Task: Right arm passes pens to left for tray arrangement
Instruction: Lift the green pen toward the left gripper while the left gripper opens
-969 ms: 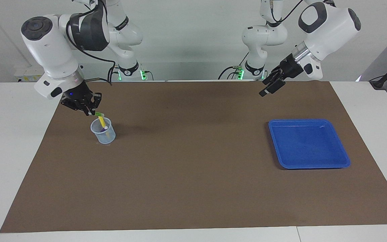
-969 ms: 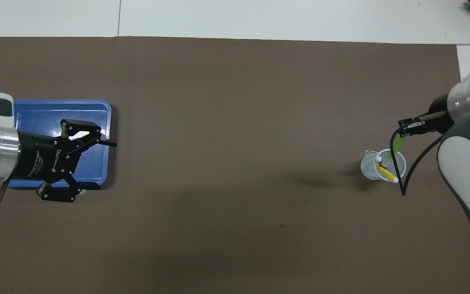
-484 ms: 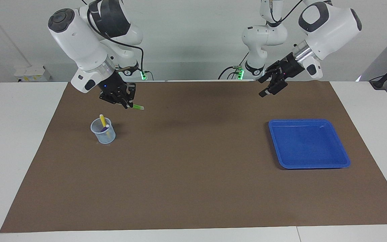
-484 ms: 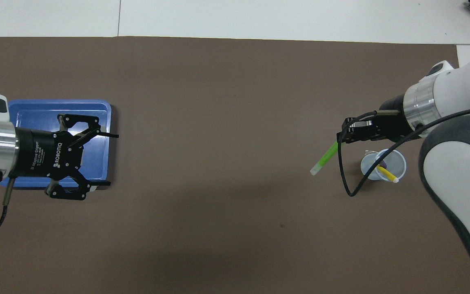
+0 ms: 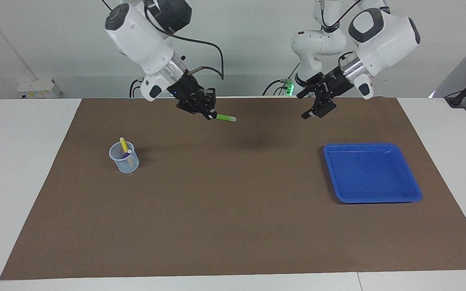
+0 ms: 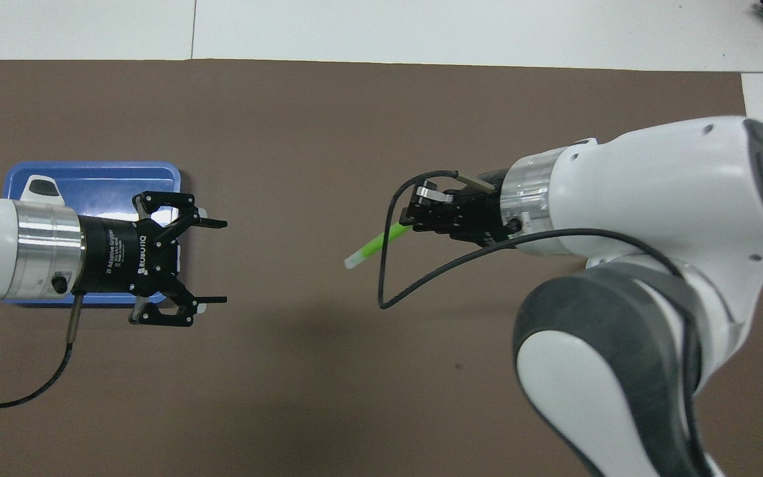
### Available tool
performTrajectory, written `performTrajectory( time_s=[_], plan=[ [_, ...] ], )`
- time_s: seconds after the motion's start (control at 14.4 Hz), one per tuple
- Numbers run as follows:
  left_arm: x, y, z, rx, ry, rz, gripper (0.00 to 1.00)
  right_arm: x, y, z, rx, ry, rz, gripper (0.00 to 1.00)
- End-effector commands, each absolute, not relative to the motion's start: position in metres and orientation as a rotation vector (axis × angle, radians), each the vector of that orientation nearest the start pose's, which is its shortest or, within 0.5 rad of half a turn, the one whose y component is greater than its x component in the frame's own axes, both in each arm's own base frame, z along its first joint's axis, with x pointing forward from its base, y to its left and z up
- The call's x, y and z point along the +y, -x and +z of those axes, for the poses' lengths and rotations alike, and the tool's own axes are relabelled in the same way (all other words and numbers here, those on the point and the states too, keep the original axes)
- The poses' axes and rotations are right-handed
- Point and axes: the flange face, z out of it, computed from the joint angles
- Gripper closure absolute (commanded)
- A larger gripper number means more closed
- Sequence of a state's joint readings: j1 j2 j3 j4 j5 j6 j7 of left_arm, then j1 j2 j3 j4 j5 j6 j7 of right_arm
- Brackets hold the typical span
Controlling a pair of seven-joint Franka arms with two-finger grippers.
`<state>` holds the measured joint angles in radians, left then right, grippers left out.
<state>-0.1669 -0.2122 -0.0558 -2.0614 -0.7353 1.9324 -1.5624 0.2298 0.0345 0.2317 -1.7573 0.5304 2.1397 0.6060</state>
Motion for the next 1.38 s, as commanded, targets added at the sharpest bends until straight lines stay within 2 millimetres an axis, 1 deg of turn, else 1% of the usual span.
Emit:
performTrajectory(
  time_s=[0.0,0.07,0.14,0.28,0.35,0.42,0.48,0.62,0.9,0.97,1.18,1.31],
  plan=[
    [-0.183,-0.467,0.55,1.929,-1.675,-0.654,0.0,0.31,-0.507,0.57,0.589,2.417,-0.074,1.0],
    [-0.192,-0.465,0.551,1.944,-1.662,-0.66,0.0,0.319,-0.501,0.571,0.6,2.403,-0.081,1.0],
    [-0.195,-0.464,0.548,1.964,-1.641,-0.66,0.0,0.329,-0.494,0.568,0.618,2.387,-0.09,1.0],
    [-0.206,-0.456,0.542,1.99,-1.601,-0.642,0.0,0.338,-0.489,0.564,0.662,2.343,-0.137,1.0],
    [-0.211,-0.453,0.537,2.0,-1.583,-0.627,0.0,0.344,-0.485,0.564,0.653,2.334,-0.15,1.0],
    [-0.218,-0.448,0.536,2.002,-1.563,-0.606,0.0,0.349,-0.482,0.565,0.643,2.327,-0.16,1.0],
    [-0.222,-0.447,0.533,2.014,-1.533,-0.587,0.0,0.35,-0.483,0.565,0.642,2.324,-0.166,1.0],
    [-0.229,-0.446,0.533,2.015,-1.493,-0.557,0.0,0.35,-0.482,0.564,0.631,2.329,-0.168,1.0],
    [-0.236,-0.443,0.534,1.995,-1.516,-0.552,0.0,0.35,-0.482,0.565,0.625,2.331,-0.17,1.0],
    [-0.237,-0.443,0.533,1.993,-1.516,-0.549,0.04,0.35,-0.483,0.565,0.624,2.329,-0.174,1.0],
    [-0.244,-0.44,0.535,1.983,-1.512,-0.54,0.05,0.35,-0.483,0.565,0.623,2.329,-0.176,1.0],
    [-0.243,-0.441,0.535,1.984,-1.508,-0.538,0.09,0.35,-0.483,0.565,0.618,2.329,-0.18,1.0]
  ],
)
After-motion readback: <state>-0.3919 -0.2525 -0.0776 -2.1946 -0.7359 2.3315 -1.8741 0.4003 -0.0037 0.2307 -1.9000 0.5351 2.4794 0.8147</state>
